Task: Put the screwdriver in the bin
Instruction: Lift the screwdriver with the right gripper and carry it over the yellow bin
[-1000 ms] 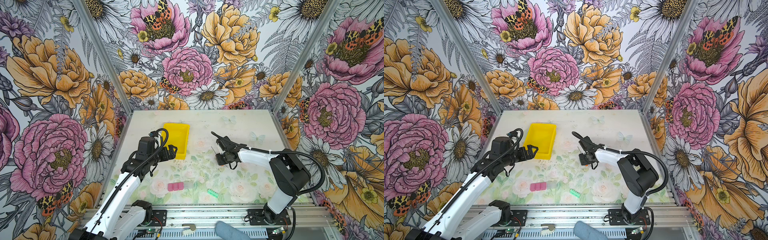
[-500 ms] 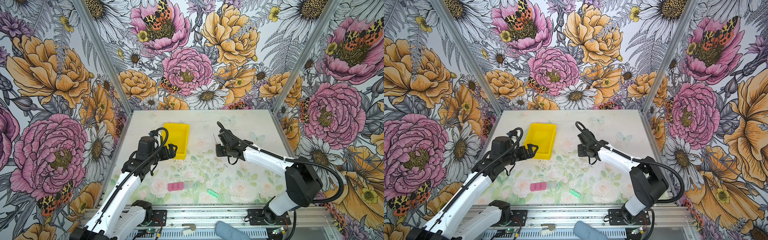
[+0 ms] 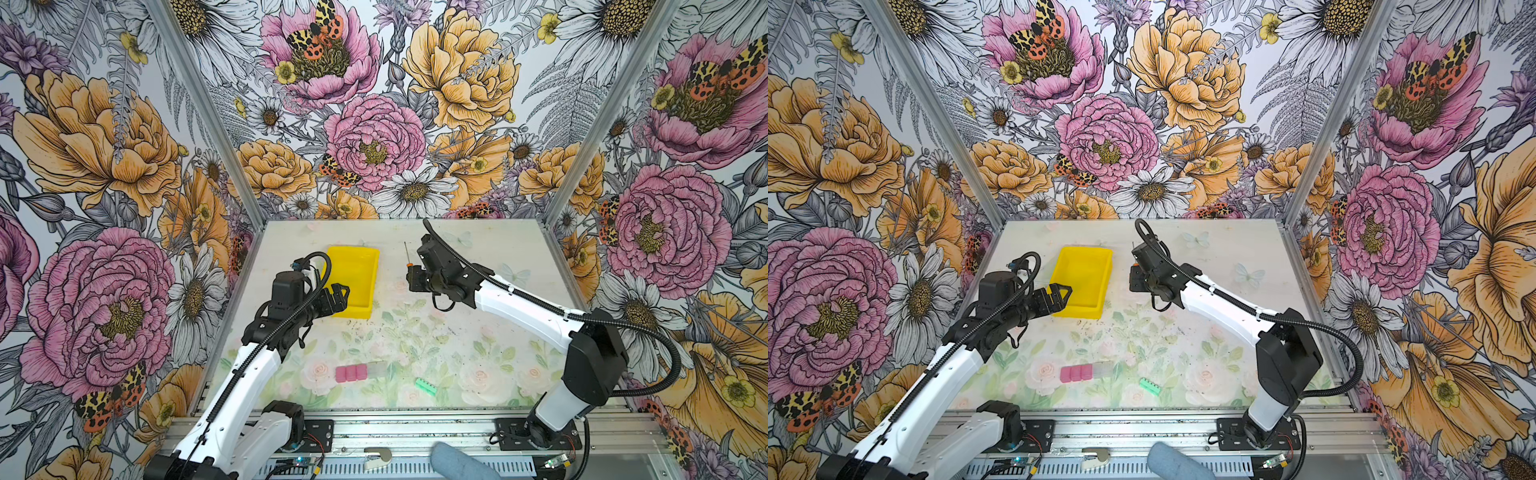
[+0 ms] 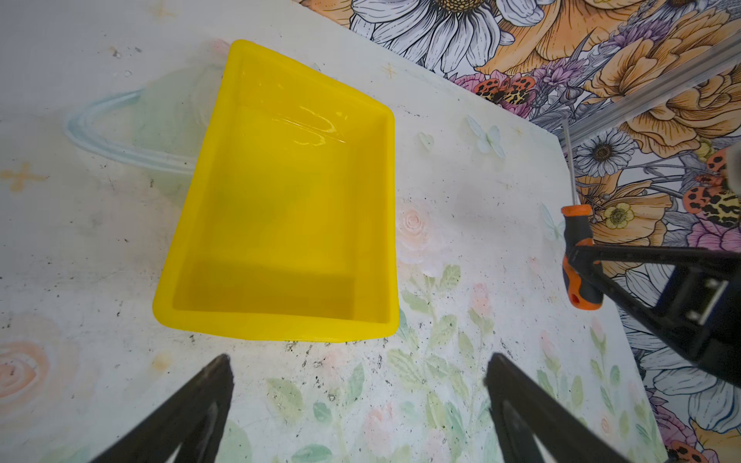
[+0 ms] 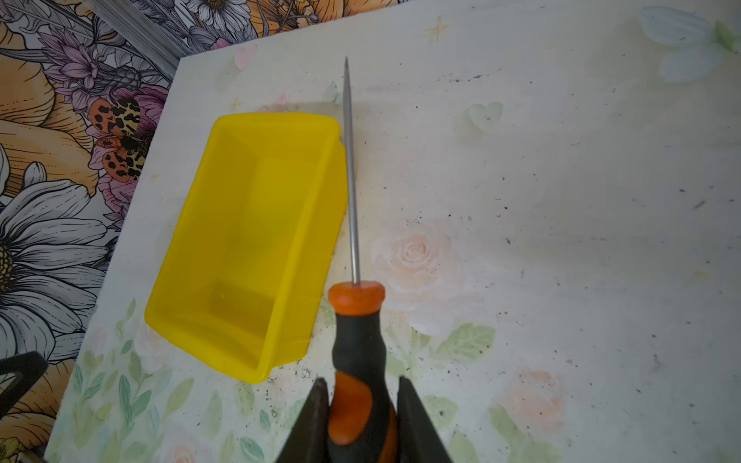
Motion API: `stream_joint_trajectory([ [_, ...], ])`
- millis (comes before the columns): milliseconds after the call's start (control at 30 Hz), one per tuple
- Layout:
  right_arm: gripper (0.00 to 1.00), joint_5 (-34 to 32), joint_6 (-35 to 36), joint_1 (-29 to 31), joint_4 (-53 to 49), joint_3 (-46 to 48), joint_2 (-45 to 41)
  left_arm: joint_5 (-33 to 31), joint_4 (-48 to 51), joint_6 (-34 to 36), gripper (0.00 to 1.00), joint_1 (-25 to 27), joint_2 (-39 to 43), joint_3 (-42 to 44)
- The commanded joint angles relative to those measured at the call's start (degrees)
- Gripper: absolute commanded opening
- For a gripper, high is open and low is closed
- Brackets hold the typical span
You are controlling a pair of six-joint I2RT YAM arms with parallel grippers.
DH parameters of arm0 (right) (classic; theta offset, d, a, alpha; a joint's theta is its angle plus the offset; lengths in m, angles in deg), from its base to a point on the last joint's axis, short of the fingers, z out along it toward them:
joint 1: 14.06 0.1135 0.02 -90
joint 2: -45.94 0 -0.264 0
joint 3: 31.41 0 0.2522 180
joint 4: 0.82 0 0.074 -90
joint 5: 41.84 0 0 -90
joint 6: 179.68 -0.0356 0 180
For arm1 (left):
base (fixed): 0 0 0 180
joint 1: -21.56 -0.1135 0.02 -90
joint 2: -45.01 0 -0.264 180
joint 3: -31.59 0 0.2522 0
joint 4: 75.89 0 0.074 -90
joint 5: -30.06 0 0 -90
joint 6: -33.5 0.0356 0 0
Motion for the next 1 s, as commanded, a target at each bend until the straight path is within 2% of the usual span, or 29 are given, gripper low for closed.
stream_joint_trajectory([
  [0, 0.00, 1.02, -1.64, 1.10, 0.12, -4.08, 3.02, 1.17, -2.71, 0.77, 0.99, -0.68, -0.16, 0.56],
  [433, 0.00, 4.15, -4.06, 3.23, 0.70, -15.30, 12.96, -0.15, -2.75, -2.65, 0.99, -3.85, 0.86, 2.38],
  [967, 0.00, 10.05, -9.77, 5.70, 4.27, -25.05, 23.55, -1.55, -1.78, -2.55, 0.99, -4.02, 1.14, 3.37],
])
